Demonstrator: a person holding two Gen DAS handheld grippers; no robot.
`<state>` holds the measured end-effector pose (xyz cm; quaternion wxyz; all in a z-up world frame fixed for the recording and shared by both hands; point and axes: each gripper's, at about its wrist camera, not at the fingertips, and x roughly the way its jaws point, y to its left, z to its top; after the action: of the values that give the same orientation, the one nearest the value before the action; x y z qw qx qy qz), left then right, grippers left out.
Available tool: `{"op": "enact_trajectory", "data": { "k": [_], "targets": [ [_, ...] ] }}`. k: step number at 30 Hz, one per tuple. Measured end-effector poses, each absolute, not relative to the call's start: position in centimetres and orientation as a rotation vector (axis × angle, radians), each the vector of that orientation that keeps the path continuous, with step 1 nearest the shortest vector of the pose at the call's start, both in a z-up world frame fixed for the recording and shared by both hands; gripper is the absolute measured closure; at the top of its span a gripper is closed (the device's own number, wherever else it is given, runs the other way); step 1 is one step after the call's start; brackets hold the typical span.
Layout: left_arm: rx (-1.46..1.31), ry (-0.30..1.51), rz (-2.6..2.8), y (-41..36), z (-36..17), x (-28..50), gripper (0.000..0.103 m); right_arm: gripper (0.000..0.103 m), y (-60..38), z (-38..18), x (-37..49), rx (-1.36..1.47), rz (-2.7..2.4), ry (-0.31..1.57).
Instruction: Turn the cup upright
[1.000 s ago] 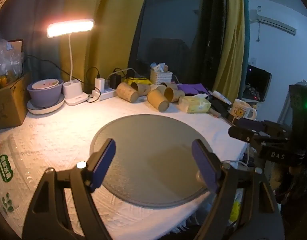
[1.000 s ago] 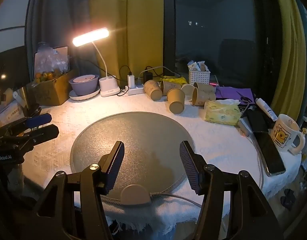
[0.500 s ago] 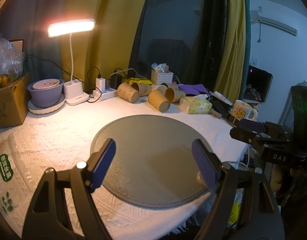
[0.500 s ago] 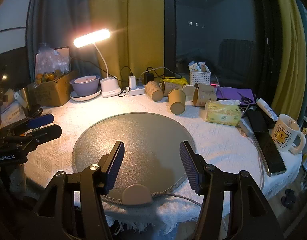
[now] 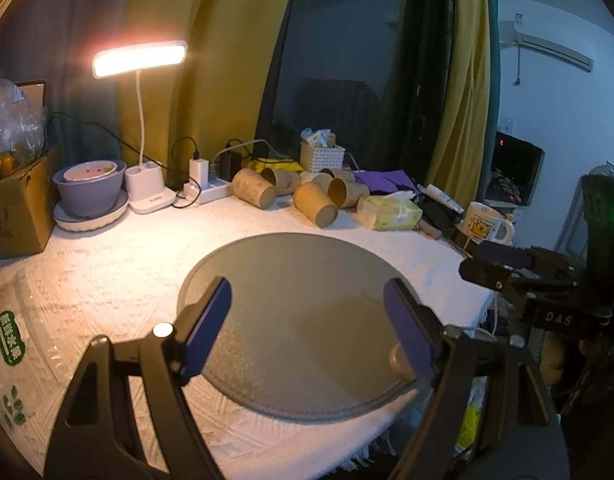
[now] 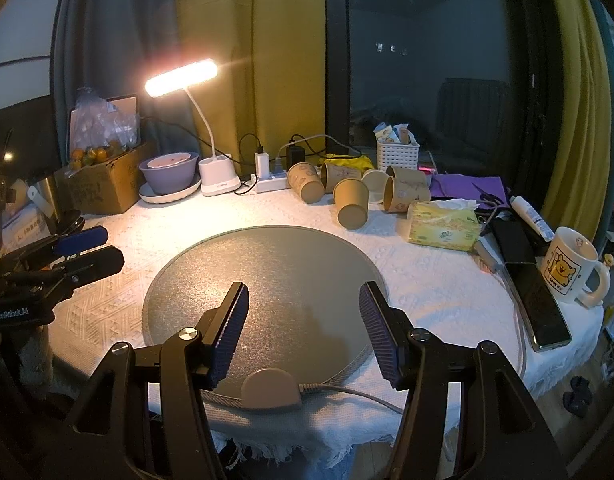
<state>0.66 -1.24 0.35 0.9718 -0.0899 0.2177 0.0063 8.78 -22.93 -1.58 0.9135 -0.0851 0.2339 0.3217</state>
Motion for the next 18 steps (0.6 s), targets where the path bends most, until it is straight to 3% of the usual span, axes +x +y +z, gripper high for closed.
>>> {"op": "enact_trajectory", "data": {
  "k": [18],
  "targets": [
    [-0.181,0.44,0.012,-1.33,0.29,0.8,0.023,0.042,-23.04,-1.63,8.78,-0.172,0.664,0.481]
  ]
}}
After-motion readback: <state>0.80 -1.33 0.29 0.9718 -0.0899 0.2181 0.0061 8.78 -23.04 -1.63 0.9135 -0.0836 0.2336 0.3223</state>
